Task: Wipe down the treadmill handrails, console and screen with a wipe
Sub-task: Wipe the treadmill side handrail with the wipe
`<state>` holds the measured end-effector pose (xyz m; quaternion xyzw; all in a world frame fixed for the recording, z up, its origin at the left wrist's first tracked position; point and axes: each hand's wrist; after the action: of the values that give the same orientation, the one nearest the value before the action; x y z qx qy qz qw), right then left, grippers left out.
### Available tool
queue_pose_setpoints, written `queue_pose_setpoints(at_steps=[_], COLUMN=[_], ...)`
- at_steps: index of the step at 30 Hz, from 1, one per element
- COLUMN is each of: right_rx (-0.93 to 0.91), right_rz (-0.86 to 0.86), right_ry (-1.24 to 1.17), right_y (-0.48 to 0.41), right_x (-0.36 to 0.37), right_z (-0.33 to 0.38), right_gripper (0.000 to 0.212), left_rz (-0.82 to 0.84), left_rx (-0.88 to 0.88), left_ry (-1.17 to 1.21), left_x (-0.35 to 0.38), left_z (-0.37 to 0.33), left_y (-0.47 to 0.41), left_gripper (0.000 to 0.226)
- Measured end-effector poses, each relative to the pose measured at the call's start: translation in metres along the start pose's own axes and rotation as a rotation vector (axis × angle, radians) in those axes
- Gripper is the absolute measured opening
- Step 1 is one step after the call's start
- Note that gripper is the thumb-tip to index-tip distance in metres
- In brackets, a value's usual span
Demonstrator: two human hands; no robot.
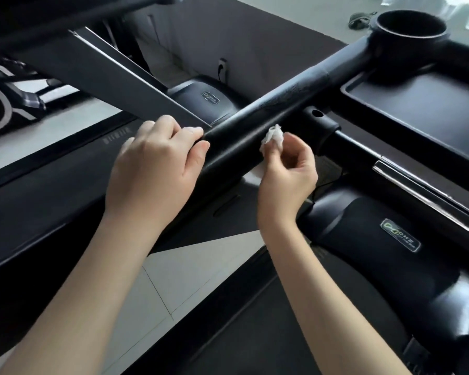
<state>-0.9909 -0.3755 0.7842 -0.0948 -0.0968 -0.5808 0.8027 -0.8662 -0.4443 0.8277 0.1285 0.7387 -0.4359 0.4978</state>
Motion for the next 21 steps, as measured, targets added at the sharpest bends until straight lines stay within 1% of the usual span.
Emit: queue_pose_setpoints(at_steps=[3, 5, 8, 12, 14, 17, 18, 21], right_rx=[0.024, 0.033, 0.032, -0.055, -0.09, -0.084, -0.095, -0.175], right_rz=[0.068, 0.052, 0.036, 0.15, 0.125, 0.041, 0.049, 0.147], right_ry=[-0.036, -0.055, -0.09, -0.015, -0.003, -0.054, -0.037, 0.057], right_y=[0.012, 0.0, -0.002, 0.018, 0.003, -0.007, 0.001, 0.033], right_x=[-0.003, -0.001, 0.004, -0.002, -0.003, 0.002, 0.002, -0.001], right_z=[-0.002, -0.005, -0.007, -0.009, -0.008, -0.008, -0.011, -0.02], right_gripper=[0.023, 0.025, 0.019, 0.014, 0.015, 0.013, 0.012, 0.014], left_rz=[-0.029, -0.051, -0.065, -0.082, -0.097, -0.111, -0.115, -0.119], left_rx=[0.018, 0.02, 0.011, 0.009, 0.017, 0.002, 0.0, -0.003], left_ry=[-0.027, -0.04, -0.036, -0.017, 0.0, 0.012, 0.01, 0.001], left_x=[0.004, 0.004, 0.003, 0.004, 0.004, 0.005, 0.005, 0.004], left_z=[-0.002, -0.002, -0.003, -0.004, -0.003, -0.002, -0.002, -0.003], left_y=[-0.002, -0.002, 0.0, 0.0, 0.0, 0.0, 0.001, 0.002], left_gripper=[0.043, 0.043, 0.043, 0.045, 0.046, 0.048, 0.048, 0.049])
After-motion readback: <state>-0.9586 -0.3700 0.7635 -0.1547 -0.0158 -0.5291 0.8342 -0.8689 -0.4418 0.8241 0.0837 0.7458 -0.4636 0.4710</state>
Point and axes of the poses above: each hand's wrist, its own y-axis away from the middle knuckle, its own x-axis out of the palm, z = x × y, and after that the axes turned 2 degrees about z, right-handed
